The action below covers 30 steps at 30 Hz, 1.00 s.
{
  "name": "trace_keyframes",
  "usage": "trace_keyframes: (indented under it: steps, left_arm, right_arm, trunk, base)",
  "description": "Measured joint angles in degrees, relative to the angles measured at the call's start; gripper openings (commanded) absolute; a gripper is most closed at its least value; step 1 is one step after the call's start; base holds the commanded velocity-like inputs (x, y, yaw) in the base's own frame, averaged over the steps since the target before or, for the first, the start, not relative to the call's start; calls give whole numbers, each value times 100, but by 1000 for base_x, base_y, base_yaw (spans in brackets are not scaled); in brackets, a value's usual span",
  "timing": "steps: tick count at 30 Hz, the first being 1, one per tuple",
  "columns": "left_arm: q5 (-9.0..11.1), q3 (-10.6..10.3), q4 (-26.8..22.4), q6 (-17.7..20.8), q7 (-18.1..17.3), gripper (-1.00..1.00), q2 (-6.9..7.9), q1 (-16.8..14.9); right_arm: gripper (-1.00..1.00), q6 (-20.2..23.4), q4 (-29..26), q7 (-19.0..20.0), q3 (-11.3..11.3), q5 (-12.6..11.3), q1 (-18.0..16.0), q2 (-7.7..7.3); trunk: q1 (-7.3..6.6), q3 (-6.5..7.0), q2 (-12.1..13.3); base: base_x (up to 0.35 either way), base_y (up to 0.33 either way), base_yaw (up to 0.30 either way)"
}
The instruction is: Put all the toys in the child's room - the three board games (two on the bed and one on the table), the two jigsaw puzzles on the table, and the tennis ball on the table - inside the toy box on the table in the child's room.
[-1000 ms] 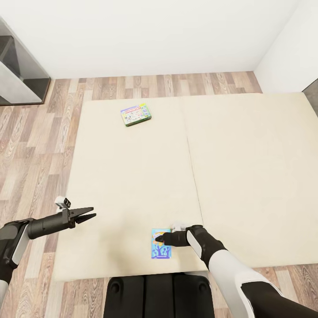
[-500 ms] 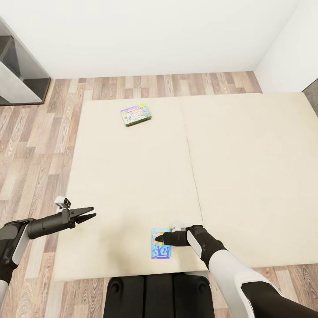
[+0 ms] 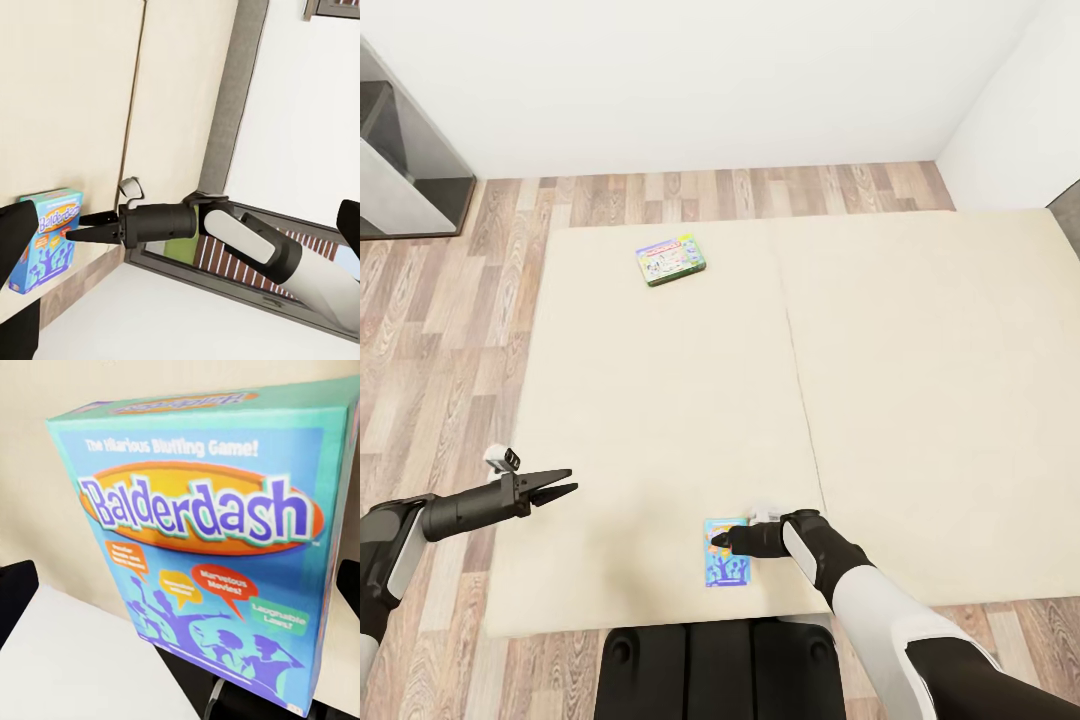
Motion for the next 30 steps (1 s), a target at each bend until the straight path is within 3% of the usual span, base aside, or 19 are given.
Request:
trace_keyframes:
  steps: [30]
  left_arm:
    - [0, -1, 0, 0, 1, 100, 0, 0]
  right_arm:
    - [100, 0, 0, -9, 0, 0, 0, 0]
  trunk:
    - [0, 0, 0]
  base:
    - [0, 15, 0]
